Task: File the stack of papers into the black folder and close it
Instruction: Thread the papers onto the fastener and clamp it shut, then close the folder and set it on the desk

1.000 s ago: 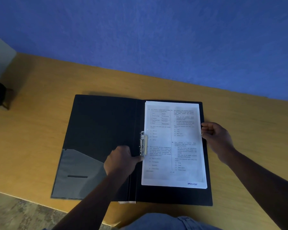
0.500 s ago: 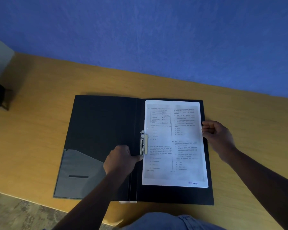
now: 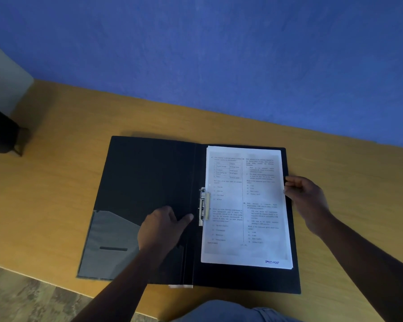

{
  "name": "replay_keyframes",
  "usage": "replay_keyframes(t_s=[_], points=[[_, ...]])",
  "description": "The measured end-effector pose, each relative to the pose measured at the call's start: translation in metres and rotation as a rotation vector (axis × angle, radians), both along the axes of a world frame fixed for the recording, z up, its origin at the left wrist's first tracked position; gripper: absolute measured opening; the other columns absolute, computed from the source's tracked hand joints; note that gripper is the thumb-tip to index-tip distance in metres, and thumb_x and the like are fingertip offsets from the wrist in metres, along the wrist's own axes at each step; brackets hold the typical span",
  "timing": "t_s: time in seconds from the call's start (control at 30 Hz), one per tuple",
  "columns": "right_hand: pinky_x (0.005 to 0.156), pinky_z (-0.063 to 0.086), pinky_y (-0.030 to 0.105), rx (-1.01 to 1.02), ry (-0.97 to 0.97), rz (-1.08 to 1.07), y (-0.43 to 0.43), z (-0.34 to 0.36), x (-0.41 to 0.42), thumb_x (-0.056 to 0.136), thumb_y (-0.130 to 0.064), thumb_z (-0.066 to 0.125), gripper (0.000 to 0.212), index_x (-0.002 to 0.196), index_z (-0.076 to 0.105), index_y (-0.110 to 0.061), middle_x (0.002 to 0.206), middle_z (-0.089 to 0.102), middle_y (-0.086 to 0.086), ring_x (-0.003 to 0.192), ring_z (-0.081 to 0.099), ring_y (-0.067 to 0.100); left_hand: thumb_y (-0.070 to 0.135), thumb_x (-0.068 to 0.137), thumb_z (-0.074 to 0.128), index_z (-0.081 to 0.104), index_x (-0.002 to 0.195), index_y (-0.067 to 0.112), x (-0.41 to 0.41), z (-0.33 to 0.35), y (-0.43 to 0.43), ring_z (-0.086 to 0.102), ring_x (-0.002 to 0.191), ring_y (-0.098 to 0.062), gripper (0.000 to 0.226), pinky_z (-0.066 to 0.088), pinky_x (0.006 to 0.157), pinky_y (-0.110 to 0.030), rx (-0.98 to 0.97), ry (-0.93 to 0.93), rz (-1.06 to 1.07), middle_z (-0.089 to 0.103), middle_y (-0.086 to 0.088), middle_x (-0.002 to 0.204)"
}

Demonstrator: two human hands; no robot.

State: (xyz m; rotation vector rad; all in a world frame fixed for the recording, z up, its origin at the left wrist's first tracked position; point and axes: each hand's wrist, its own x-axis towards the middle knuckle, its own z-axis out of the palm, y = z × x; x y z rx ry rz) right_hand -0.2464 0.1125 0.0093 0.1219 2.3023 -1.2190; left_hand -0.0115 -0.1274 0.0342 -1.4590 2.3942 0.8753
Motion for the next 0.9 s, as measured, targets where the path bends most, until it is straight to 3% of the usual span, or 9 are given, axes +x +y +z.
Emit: replay_keyframes(t_s=[0.1, 0.2, 0.3, 0.43, 0.5, 0.6, 0.7, 0.8, 0.9], points=[[0.072, 0.047, 0.027, 0.039, 0.08, 0.015, 0.003, 0.011, 0.021, 0.089, -0.008, 0.062, 0.036, 0.124, 0.062, -0.016, 0.112, 0.065, -0.004, 0.098, 0.062, 0.016, 0.047, 0.083, 0.074, 0.06, 0.072, 0.021, 0.016, 0.003, -0.024, 0.063, 0.068, -0.017, 0.031, 0.047, 0.057, -0.029, -0.079, 0.18, 0.086, 0.062, 0.008, 0.069], [0.074, 0.046, 0.029, 0.134, 0.185, 0.064, 0.016, 0.015, 0.053, 0.088, -0.006, 0.063, 0.038, 0.125, 0.061, -0.014, 0.113, 0.063, -0.002, 0.101, 0.059, 0.016, 0.028, 0.086, 0.075, 0.067, 0.09, 0.013, 0.039, 0.002, -0.055, 0.066, 0.084, -0.029, 0.018, 0.051, 0.069, -0.036, -0.181, 0.302, 0.187, 0.067, -0.005, 0.091], [0.064, 0.05, 0.031, 0.194, 0.188, 0.086, 0.028, 0.012, 0.085, 0.087, -0.009, 0.064, 0.034, 0.119, 0.062, -0.02, 0.113, 0.064, 0.003, 0.095, 0.062, 0.021, 0.017, 0.084, 0.076, 0.067, 0.111, 0.006, 0.069, 0.002, -0.08, 0.06, 0.107, -0.04, 0.031, 0.05, 0.09, -0.047, -0.275, 0.27, 0.286, 0.062, -0.018, 0.116], [0.074, 0.045, 0.032, 0.172, 0.186, 0.115, 0.032, 0.021, 0.116, 0.086, -0.007, 0.065, 0.028, 0.11, 0.067, -0.021, 0.109, 0.065, 0.007, 0.091, 0.061, 0.02, 0.028, 0.085, 0.07, 0.056, 0.134, 0.011, 0.101, 0.001, -0.105, 0.055, 0.12, -0.041, 0.053, 0.047, 0.095, -0.051, -0.161, 0.069, 0.367, 0.055, -0.018, 0.135], [0.075, 0.042, 0.03, 0.146, 0.16, 0.135, 0.033, 0.027, 0.127, 0.086, -0.007, 0.066, 0.027, 0.106, 0.067, -0.023, 0.106, 0.066, 0.005, 0.088, 0.061, 0.014, 0.031, 0.086, 0.068, 0.059, 0.129, 0.008, 0.11, 0.0, -0.11, 0.059, 0.113, -0.041, 0.05, 0.049, 0.09, -0.048, -0.047, 0.011, 0.384, 0.062, -0.02, 0.127], [0.073, 0.042, 0.028, 0.12, 0.155, 0.177, 0.034, 0.036, 0.137, 0.086, -0.008, 0.067, 0.024, 0.102, 0.068, -0.025, 0.103, 0.069, 0.0, 0.088, 0.06, 0.0, 0.02, 0.089, 0.065, 0.071, 0.098, -0.001, 0.114, 0.007, -0.114, 0.063, 0.091, -0.04, 0.024, 0.051, 0.077, -0.048, 0.02, 0.104, 0.421, 0.07, -0.026, 0.1], [0.065, 0.043, 0.023, 0.114, 0.097, 0.216, 0.037, 0.042, 0.143, 0.086, -0.01, 0.067, 0.022, 0.099, 0.067, -0.028, 0.102, 0.07, -0.002, 0.089, 0.062, 0.003, 0.017, 0.094, 0.059, 0.071, 0.083, -0.006, 0.118, 0.025, -0.122, 0.062, 0.085, -0.039, 0.028, 0.051, 0.077, -0.049, -0.003, 0.221, 0.478, 0.069, -0.031, 0.095], [0.066, 0.047, 0.026, 0.107, 0.043, 0.259, 0.041, 0.045, 0.149, 0.086, -0.012, 0.068, 0.023, 0.096, 0.068, -0.032, 0.106, 0.071, -0.005, 0.092, 0.067, 0.009, 0.018, 0.092, 0.063, 0.072, 0.081, 0.002, 0.119, 0.059, -0.118, 0.058, 0.076, -0.028, 0.022, 0.047, 0.066, -0.042, 0.076, 0.431, 0.514, 0.07, -0.019, 0.086], [0.065, 0.046, 0.023, 0.083, -0.002, 0.264, 0.043, 0.052, 0.156, 0.086, -0.012, 0.069, 0.019, 0.095, 0.069, -0.028, 0.104, 0.071, -0.007, 0.089, 0.066, 0.007, 0.013, 0.098, 0.058, 0.066, 0.074, 0.006, 0.11, 0.097, -0.098, 0.051, 0.066, -0.025, 0.026, 0.037, 0.06, -0.034, 0.192, 0.613, 0.358, 0.06, -0.008, 0.072]])
